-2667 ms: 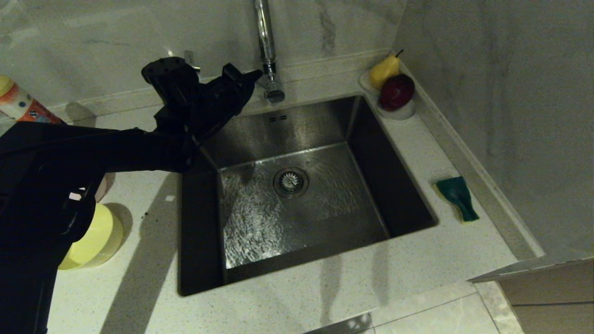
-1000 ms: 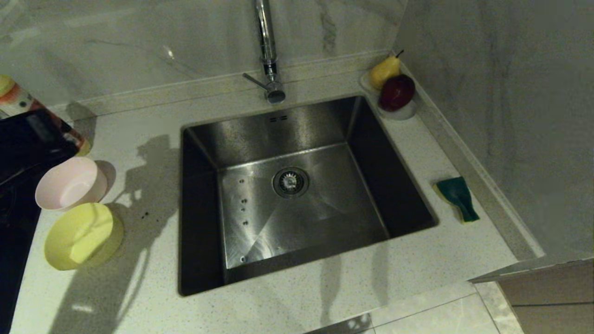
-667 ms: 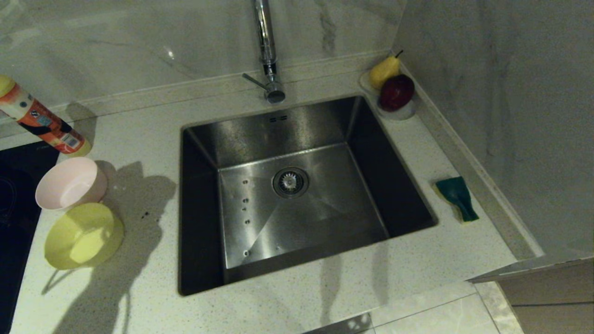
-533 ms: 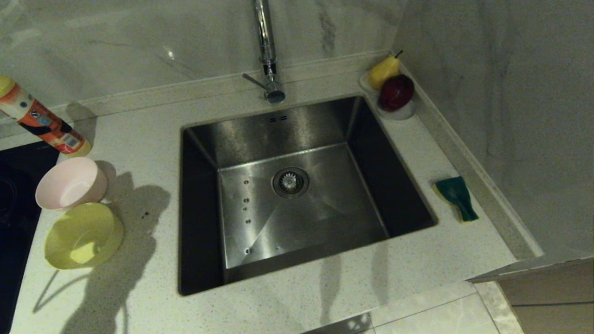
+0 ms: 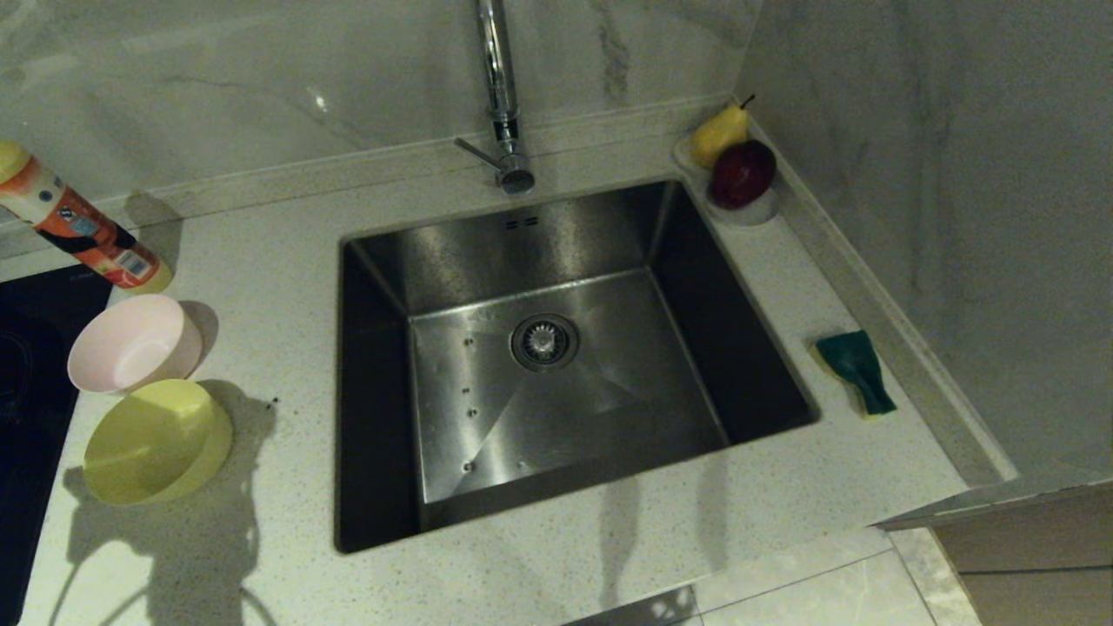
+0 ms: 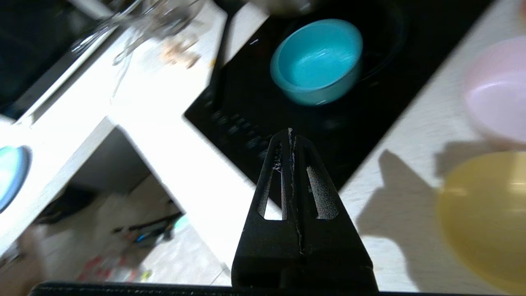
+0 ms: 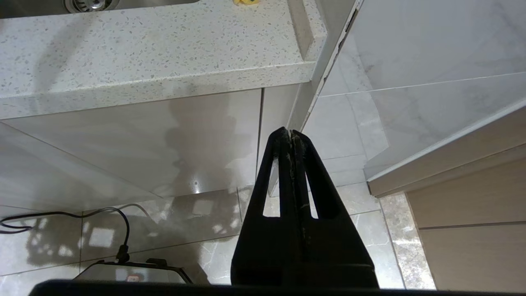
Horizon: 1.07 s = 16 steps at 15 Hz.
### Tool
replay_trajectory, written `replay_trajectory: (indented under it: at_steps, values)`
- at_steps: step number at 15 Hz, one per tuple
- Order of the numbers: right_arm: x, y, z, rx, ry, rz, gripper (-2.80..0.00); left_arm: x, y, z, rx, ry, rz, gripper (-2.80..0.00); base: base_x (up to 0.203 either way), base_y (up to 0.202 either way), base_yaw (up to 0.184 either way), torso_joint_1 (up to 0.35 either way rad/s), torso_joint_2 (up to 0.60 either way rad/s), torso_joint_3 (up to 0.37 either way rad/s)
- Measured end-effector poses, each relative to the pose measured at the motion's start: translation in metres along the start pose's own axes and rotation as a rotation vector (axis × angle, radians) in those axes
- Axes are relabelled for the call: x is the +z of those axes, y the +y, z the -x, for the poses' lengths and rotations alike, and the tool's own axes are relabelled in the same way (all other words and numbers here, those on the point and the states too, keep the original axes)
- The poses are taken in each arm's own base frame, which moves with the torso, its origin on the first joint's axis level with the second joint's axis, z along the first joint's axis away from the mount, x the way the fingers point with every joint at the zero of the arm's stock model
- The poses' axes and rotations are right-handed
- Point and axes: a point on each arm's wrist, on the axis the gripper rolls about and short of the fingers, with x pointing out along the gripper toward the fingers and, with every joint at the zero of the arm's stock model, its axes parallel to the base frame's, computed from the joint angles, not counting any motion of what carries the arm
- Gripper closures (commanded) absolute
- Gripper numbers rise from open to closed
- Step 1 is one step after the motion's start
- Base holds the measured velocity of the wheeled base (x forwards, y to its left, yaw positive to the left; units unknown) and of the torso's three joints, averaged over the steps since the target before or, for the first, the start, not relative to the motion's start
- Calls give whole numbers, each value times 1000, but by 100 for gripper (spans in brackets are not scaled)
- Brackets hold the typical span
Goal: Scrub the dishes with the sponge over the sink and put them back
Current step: Place the bowl on the bowl
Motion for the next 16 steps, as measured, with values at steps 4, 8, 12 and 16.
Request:
replay_trajectory:
  at_steps: [4, 8, 12, 16]
  values:
    - [0, 0, 0, 0, 0, 0, 0, 8, -13, -16, 33, 35, -29, 0, 0, 0, 0, 0, 0, 0]
    - [0, 0, 0, 0, 0, 0, 0, 35, -44, -44, -20, 101, -52, 0, 0, 0, 0, 0, 0, 0]
    - [0, 0, 0, 0, 0, 0, 0, 76, -73, -60, -272, 228, 33, 0, 0, 0, 0, 0, 0, 0]
    - [0, 0, 0, 0, 0, 0, 0, 92, -98, -80, -379, 445, 102, -111, 0, 0, 0, 0, 0, 0]
